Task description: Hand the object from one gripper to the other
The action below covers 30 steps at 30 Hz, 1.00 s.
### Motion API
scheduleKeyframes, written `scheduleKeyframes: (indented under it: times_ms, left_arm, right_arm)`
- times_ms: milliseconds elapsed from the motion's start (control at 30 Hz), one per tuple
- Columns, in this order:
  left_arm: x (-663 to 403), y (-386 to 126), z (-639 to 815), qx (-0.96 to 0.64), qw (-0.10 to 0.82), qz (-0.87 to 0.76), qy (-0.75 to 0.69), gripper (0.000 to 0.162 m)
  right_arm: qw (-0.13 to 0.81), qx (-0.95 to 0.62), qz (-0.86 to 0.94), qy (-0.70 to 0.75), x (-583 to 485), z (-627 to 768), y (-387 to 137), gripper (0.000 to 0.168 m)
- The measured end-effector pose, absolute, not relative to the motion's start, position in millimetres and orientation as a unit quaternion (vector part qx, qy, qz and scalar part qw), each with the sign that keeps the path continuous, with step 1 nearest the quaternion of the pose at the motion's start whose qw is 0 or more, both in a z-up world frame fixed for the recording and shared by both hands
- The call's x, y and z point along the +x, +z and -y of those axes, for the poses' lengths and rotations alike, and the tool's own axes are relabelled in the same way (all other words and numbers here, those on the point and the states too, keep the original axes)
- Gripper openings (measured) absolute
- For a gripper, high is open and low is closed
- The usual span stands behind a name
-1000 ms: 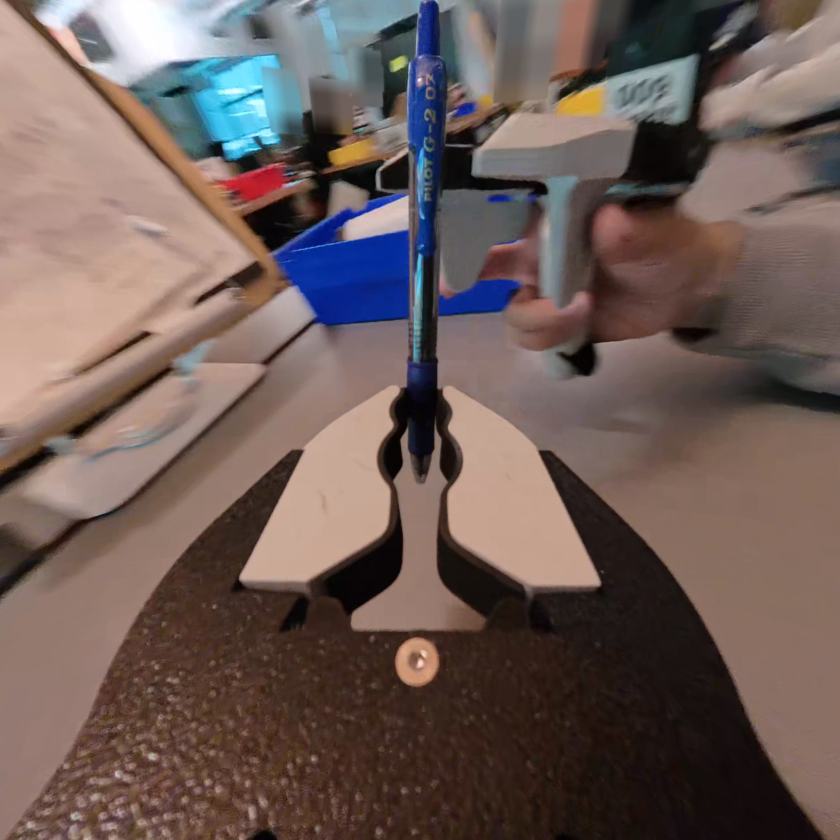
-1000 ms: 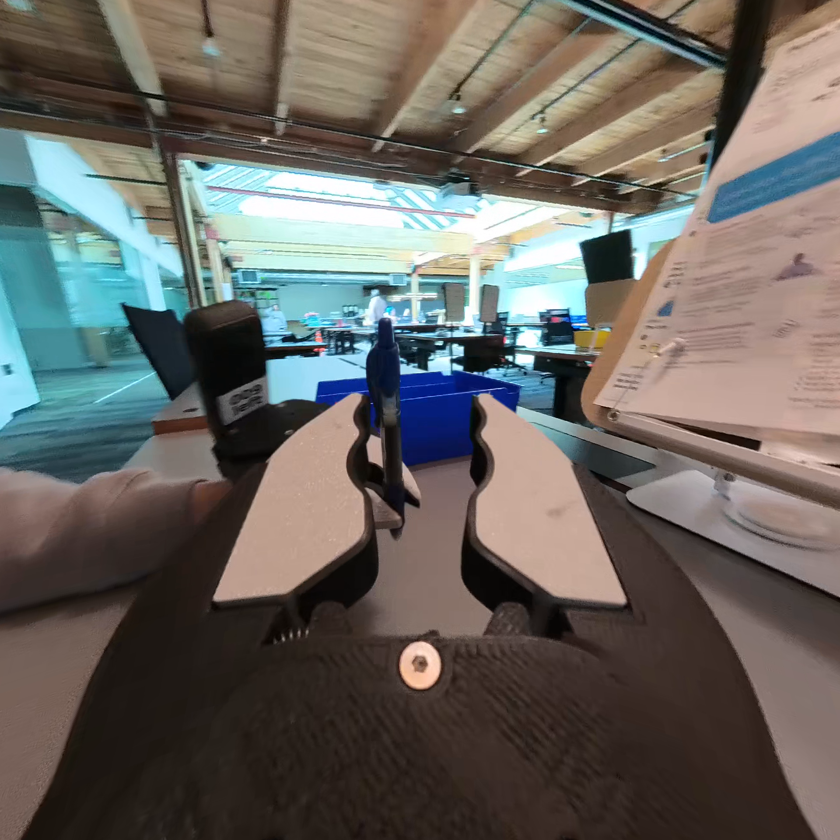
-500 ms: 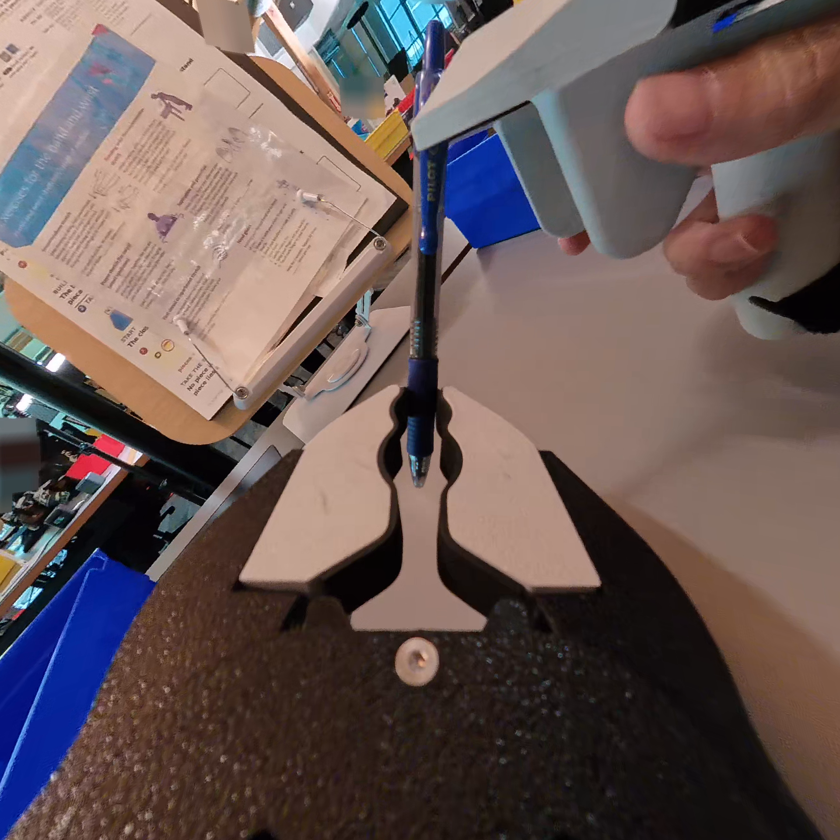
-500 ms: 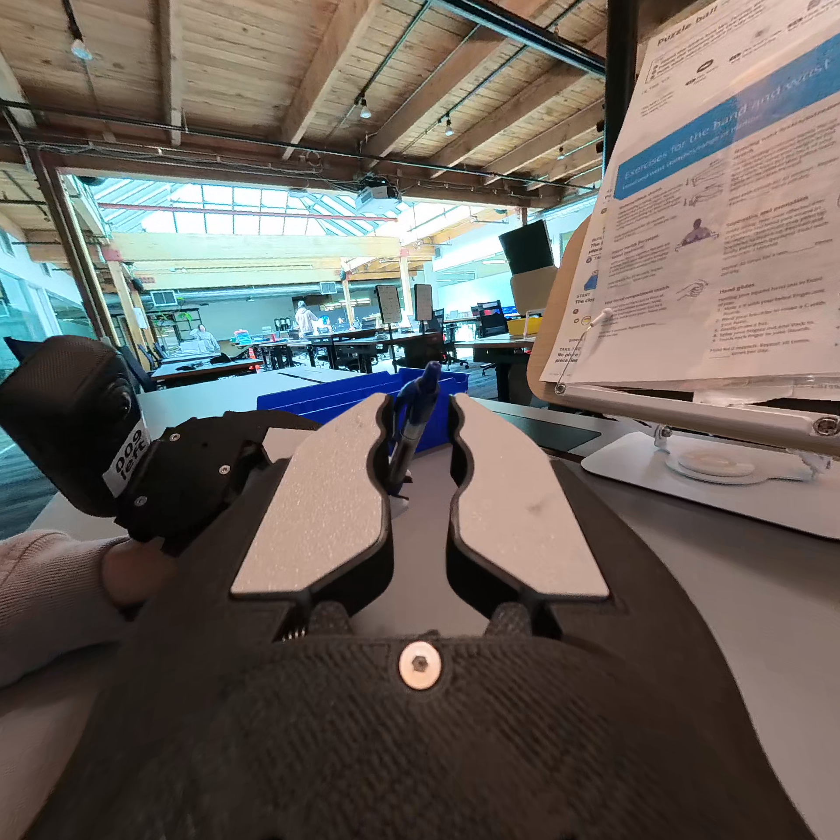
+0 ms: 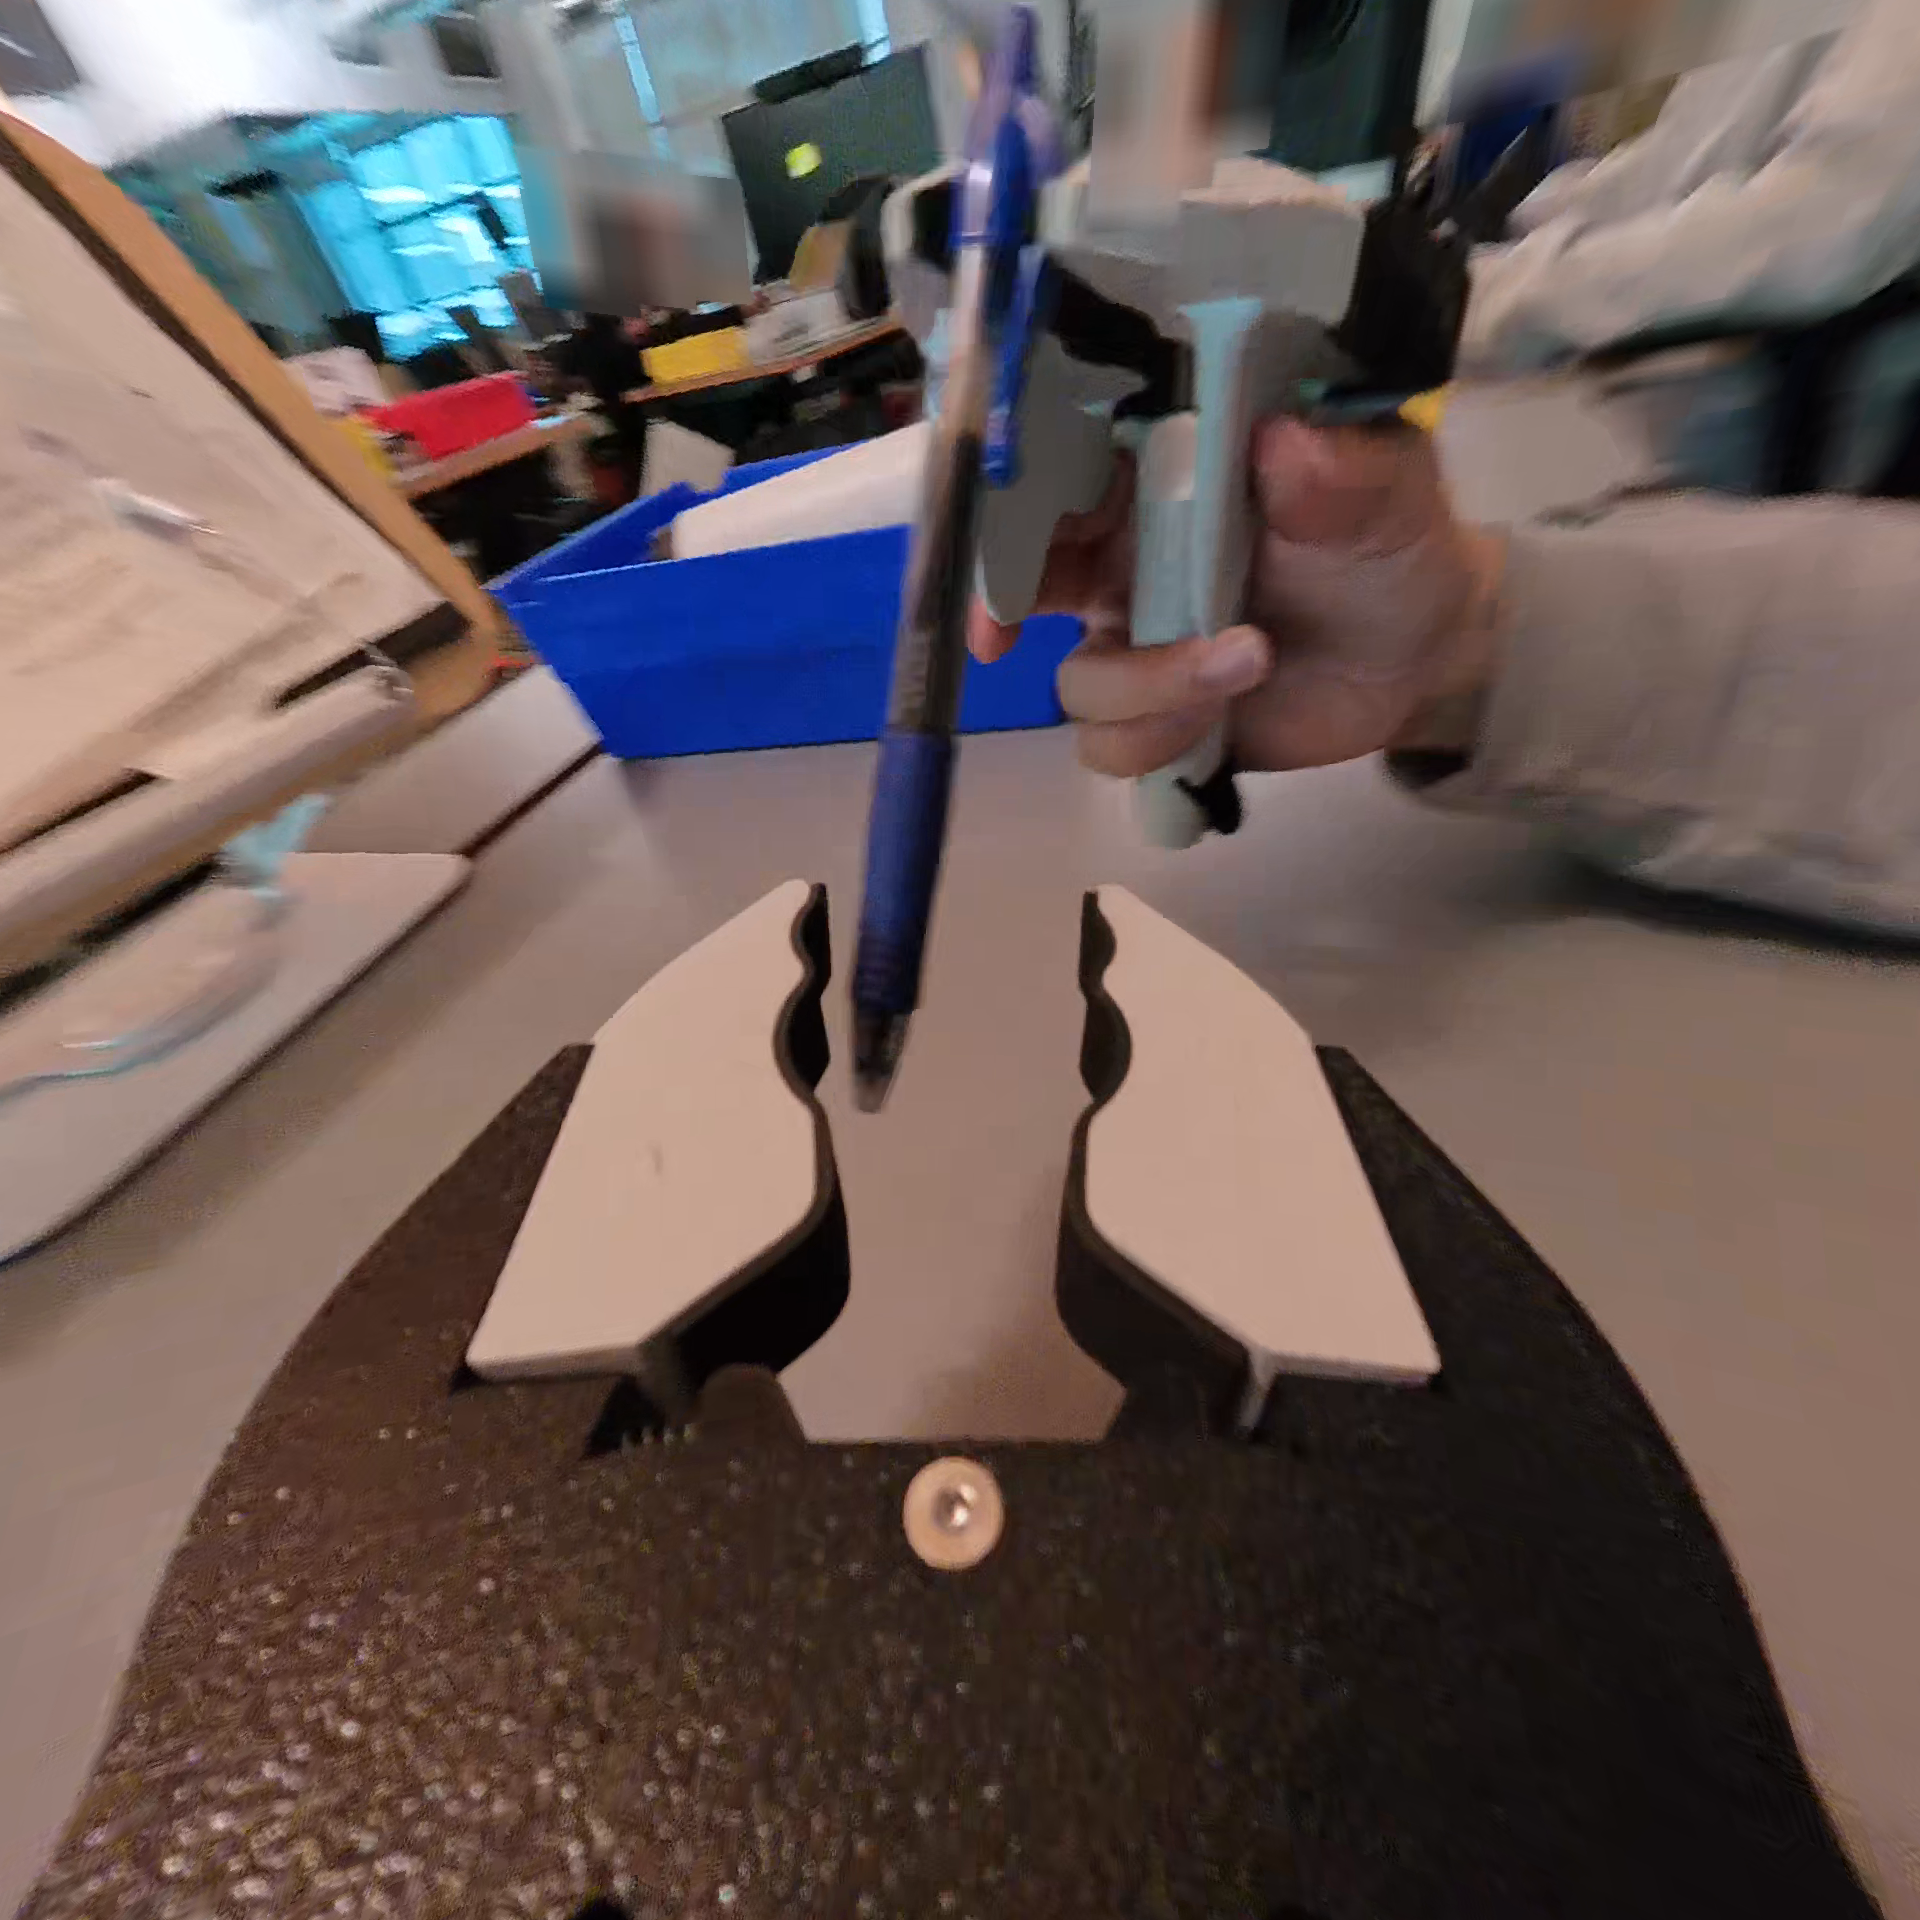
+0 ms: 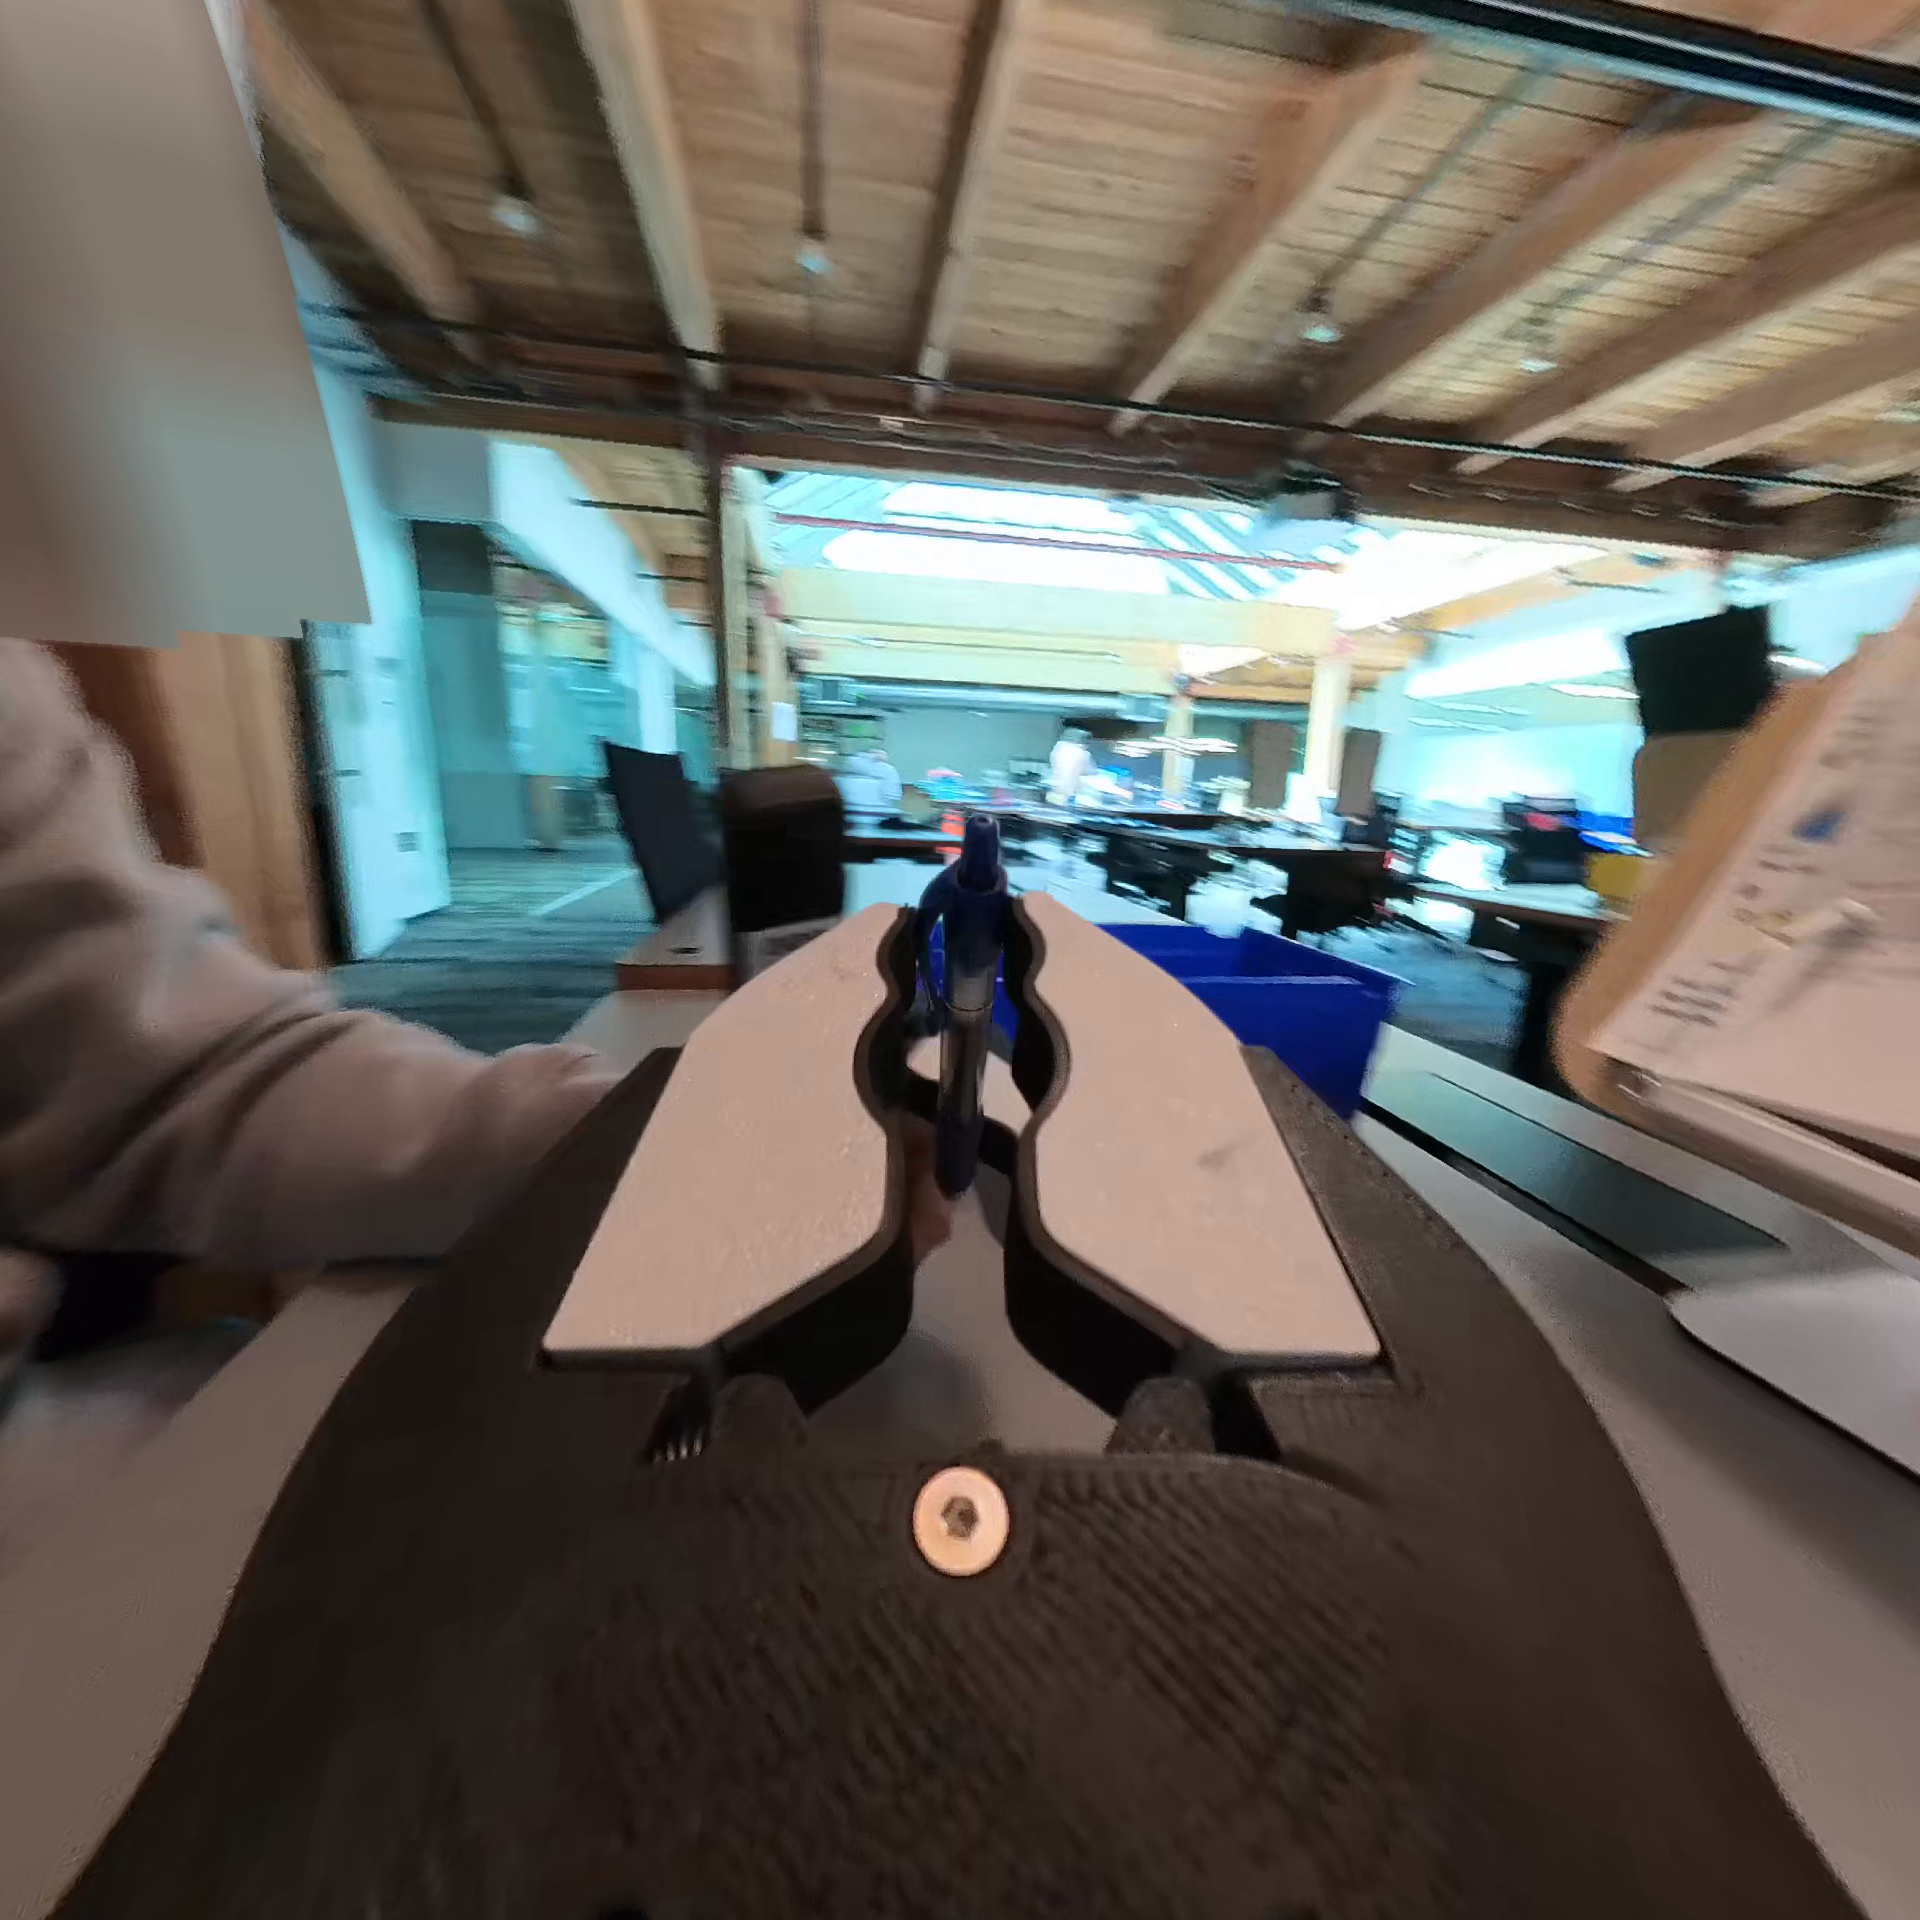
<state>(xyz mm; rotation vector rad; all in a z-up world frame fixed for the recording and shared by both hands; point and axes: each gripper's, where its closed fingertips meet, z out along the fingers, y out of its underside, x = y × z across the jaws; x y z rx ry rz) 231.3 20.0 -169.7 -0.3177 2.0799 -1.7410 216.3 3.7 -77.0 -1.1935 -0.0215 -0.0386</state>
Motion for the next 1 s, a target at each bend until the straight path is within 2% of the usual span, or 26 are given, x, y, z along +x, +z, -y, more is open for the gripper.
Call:
scheduleKeyframes:
  times_ms: [200, 300, 433, 500, 633, 733, 767, 867, 1000]
  left_arm:
    - [183.7, -153.2, -15.7, -0.097, -0.107, -0.694, -0.706, 0.033]
    - [175.7, -153.4, -18.0, -0.098, -0.17, -0.685, -0.702, 0.024]
    - [169.7, -171.5, -13.4, -0.077, -0.151, -0.728, -0.665, 0.024]
    - [172.1, -174.2, -10.8, -0.068, -0.117, -0.735, -0.664, 0.013]
    - [180.0, -170.1, -13.2, -0.062, -0.08, -0.731, -0.675, 0.011]
    - [198.1, -165.7, -20.0, -0.106, -0.049, -0.722, -0.682, 0.011]
    - [206.9, -164.3, -23.9, -0.132, -0.04, -0.715, -0.686, 0.011]
    - [238.8, -159.5, -42.1, -0.237, -0.022, -0.671, -0.702, 0.011]
    - [253.5, -174.2, -55.1, -0.307, -0.033, -0.676, -0.669, 0.011]
  right_arm:
    - [0.808, -0.579, 0.101, 0.027, 187.8, 6.3, -82.4, 0.016]
    - [0.797, -0.59, 0.119, 0.057, 178.7, 6.0, -86.7, 0.016]
    - [0.789, -0.598, 0.124, 0.068, 175.0, 1.2, -90.2, 0.016]
    - [0.785, -0.605, 0.121, 0.063, 176.4, -0.7, -92.7, 0.016]
    - [0.792, -0.603, 0.091, 0.036, 188.7, 0.9, -91.1, 0.016]
    - [0.799, -0.599, 0.027, -0.058, 217.2, 0.8, -93.7, 0.02]
    - [0.786, -0.608, 0.01, -0.115, 229.5, 0.9, -98.2, 0.027]
    - [0.686, -0.642, -0.007, -0.342, 264.6, 3.3, -110.7, 0.061]
    - [0.45, -0.635, 0.11, -0.618, 278.4, -1.8, -122.5, 0.065]
